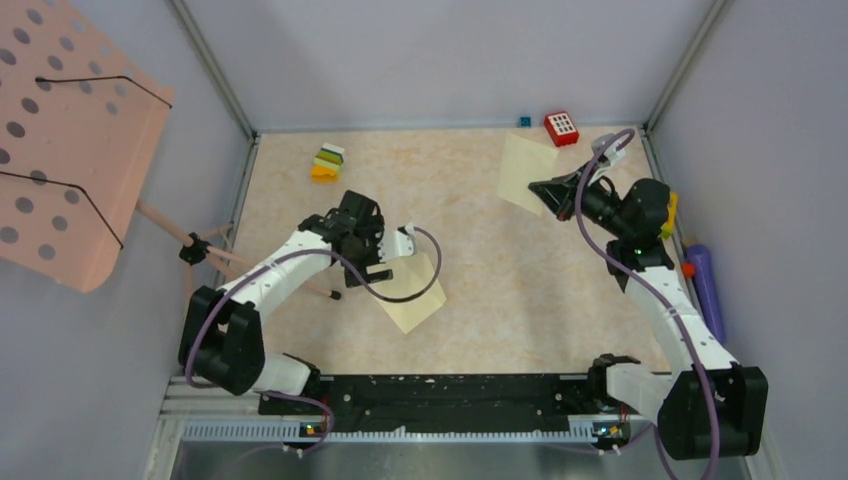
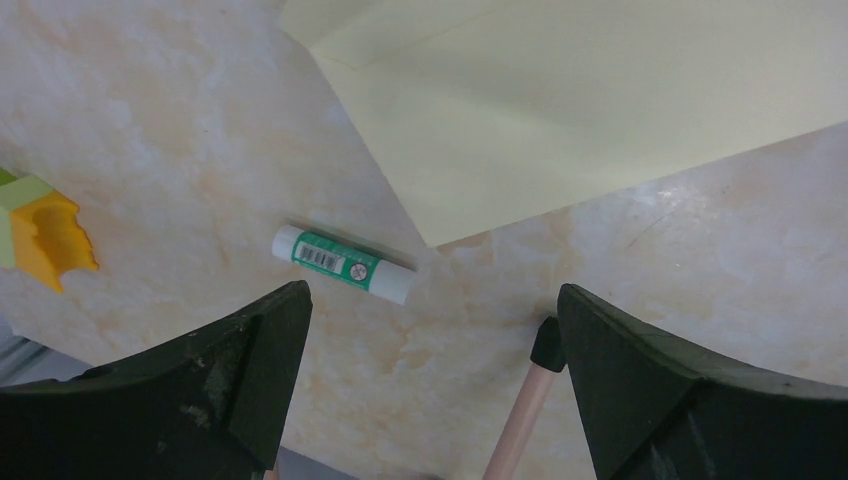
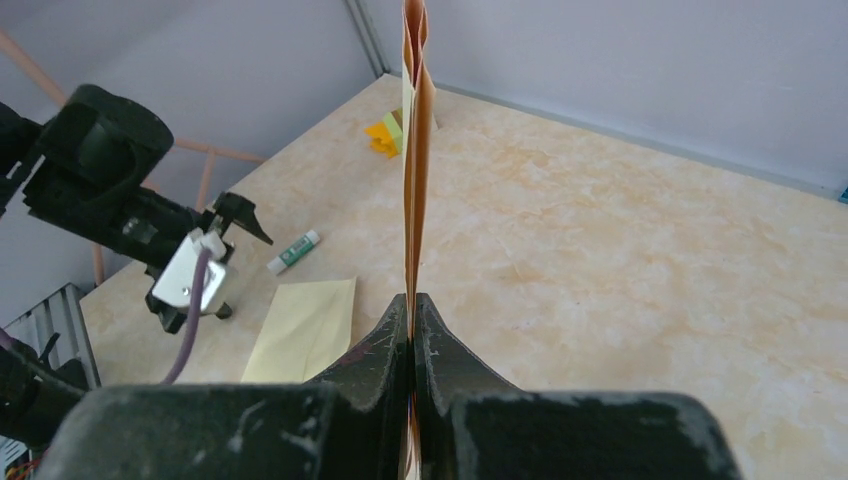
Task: Place the letter into the envelope and seal it
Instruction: Adjust the envelope at the center of the board.
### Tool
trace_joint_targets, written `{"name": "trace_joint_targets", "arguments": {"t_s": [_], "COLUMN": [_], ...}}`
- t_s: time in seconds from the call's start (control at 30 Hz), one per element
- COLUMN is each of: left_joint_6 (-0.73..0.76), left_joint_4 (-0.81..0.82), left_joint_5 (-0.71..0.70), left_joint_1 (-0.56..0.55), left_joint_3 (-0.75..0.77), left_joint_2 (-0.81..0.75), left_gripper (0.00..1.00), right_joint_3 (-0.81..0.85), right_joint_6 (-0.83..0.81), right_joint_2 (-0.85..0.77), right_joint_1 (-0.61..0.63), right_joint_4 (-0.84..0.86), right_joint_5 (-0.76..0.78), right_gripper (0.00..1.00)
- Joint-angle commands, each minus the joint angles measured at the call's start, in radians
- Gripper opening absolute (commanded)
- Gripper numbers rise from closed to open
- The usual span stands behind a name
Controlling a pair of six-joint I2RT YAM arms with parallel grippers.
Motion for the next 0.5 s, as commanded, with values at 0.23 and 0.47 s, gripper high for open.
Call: {"name": "trace_joint_targets", "arguments": {"t_s": [0.23, 0.47], "left_joint_6": [0.122, 0.138], "left_joint_4": [0.168, 0.227], "left_joint_5": [-0.181, -0.238], "left_joint_1": [-0.099, -0.16], "left_joint_3": [-0.132, -0.203], "left_joint_2": [0.06, 0.092], "left_gripper": [0.98, 0.98], "right_joint_3": [0.016, 0.016], "right_joint_6": [-0.031, -0.033], "right_joint_2": [-0.043, -0.047], "right_joint_1": [-0.013, -0.014], "right_joint_4": [0.008, 0.007], "right_joint_5": [-0.015, -0.021], "right_gripper": [0.0, 0.0]}}
